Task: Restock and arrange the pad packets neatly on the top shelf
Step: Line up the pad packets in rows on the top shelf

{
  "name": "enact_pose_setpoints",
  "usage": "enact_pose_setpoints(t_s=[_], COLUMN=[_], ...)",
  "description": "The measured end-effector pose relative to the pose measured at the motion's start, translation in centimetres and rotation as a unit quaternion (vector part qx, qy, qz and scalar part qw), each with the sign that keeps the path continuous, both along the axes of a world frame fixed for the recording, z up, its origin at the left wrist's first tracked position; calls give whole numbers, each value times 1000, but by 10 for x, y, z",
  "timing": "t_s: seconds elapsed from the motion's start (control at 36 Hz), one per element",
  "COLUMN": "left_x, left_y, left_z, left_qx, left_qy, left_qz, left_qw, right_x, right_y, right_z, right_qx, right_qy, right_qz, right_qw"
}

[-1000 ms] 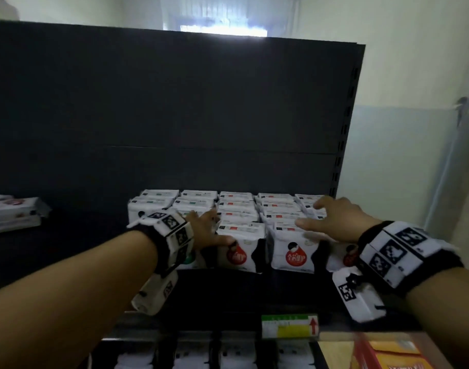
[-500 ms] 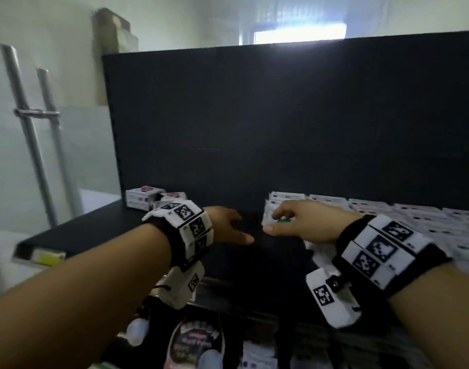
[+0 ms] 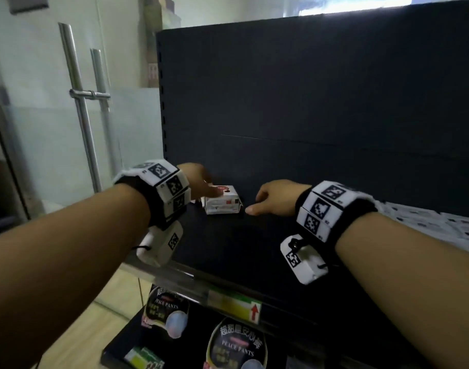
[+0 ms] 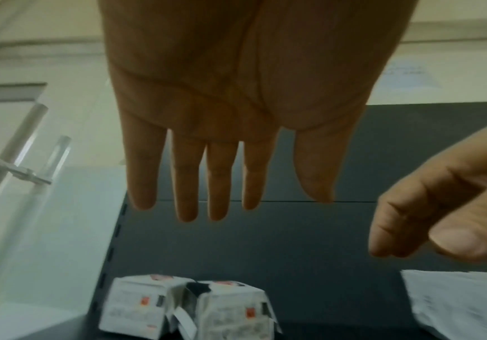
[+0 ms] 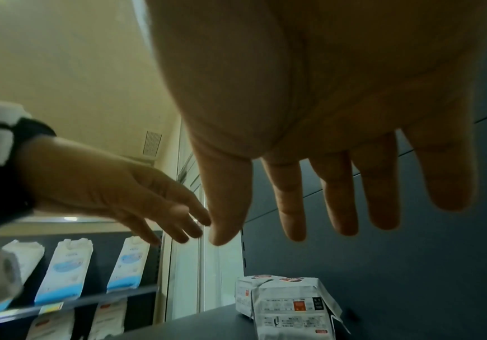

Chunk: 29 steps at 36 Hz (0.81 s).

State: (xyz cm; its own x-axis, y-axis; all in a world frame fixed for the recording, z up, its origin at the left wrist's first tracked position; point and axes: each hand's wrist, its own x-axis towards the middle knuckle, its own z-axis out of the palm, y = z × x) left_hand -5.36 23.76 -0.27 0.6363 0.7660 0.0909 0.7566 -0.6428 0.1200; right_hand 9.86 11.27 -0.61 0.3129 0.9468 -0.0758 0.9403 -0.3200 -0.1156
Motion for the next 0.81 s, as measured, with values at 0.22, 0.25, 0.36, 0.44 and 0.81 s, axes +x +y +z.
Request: enact_pose_setpoints(t_s=[0.22,0.25,0.36,0.44,0.81], left_x=[-8,-8,-6,-2,19], left_y=[34,37,50,65,170], left_z=[10,12,20,24,-7], left_qx=[31,35,56,72,66], left_qy=[-36,-35,-16,4,123], left_qz=[102,109,128,130,49], left_qw=[994,993,990,989,989], right_x=[18,20,28,35,33], right_y=[70,78,116,142,234], right_z=[-14,-16,-24,-32,-48], right_qx=[-6,-4,-3,13,-72], right_qy=[-29,-30,-27,-23,-69], right_qz=[23,25,26,36,76], right_qw=[999,999,999,999,992])
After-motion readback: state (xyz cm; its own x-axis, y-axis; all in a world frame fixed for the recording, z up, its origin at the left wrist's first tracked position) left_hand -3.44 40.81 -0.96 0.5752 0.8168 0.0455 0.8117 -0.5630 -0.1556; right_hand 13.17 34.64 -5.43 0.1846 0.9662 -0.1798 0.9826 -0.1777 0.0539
